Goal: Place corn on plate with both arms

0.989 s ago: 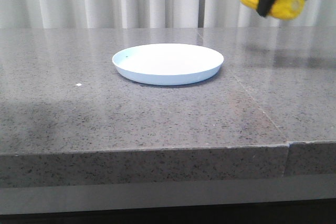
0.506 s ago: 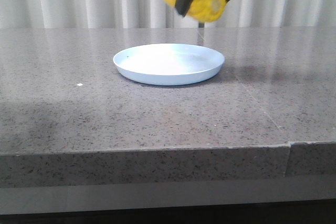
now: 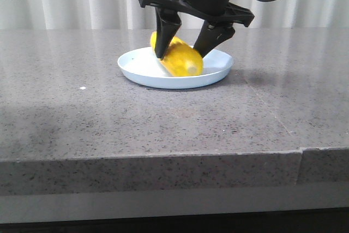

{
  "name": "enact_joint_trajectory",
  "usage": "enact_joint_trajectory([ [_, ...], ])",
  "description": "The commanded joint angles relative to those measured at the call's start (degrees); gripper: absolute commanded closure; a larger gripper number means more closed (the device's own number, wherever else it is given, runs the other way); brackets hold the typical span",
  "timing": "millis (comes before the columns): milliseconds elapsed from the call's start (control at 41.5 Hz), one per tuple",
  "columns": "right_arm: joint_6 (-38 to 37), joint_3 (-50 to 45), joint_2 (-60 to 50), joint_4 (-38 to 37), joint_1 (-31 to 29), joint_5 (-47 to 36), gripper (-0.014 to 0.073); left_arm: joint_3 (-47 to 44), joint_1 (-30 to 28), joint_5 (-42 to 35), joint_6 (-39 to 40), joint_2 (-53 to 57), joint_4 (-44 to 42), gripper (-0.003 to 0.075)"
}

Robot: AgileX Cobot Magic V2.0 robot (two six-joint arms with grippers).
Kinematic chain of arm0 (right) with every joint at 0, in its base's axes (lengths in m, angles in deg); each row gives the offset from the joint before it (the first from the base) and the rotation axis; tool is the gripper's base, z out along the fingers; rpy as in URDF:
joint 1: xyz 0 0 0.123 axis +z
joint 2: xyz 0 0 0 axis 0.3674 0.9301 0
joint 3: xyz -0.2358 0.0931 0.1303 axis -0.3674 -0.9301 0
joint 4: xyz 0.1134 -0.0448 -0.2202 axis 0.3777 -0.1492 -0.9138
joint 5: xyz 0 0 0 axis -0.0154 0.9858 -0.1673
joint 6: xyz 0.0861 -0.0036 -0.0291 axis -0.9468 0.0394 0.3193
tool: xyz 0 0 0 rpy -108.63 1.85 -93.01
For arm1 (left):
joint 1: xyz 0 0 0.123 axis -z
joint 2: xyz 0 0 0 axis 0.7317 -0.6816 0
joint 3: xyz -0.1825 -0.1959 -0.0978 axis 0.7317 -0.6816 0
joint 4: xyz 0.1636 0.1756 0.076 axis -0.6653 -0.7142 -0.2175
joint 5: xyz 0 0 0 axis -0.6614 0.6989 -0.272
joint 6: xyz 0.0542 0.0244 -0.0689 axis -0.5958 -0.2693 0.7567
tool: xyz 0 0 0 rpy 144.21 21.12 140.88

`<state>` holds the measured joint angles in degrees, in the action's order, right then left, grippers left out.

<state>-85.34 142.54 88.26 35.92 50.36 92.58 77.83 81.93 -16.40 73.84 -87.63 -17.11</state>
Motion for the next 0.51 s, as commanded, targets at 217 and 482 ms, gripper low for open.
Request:
enact_joint_trajectory([
  [217, 1.07, 1.63, -10.71, -2.54, -0.13, -1.39, 0.002, 1.41, 0.5, -3.78, 0.56, 0.47, 0.03, 0.0219],
  [482, 6.45, -2.34, -25.48, -6.62, -0.13, 7.79, 0.0021, 1.41, 0.5, -3.67, 0.56, 0.47, 0.03, 0.0219],
])
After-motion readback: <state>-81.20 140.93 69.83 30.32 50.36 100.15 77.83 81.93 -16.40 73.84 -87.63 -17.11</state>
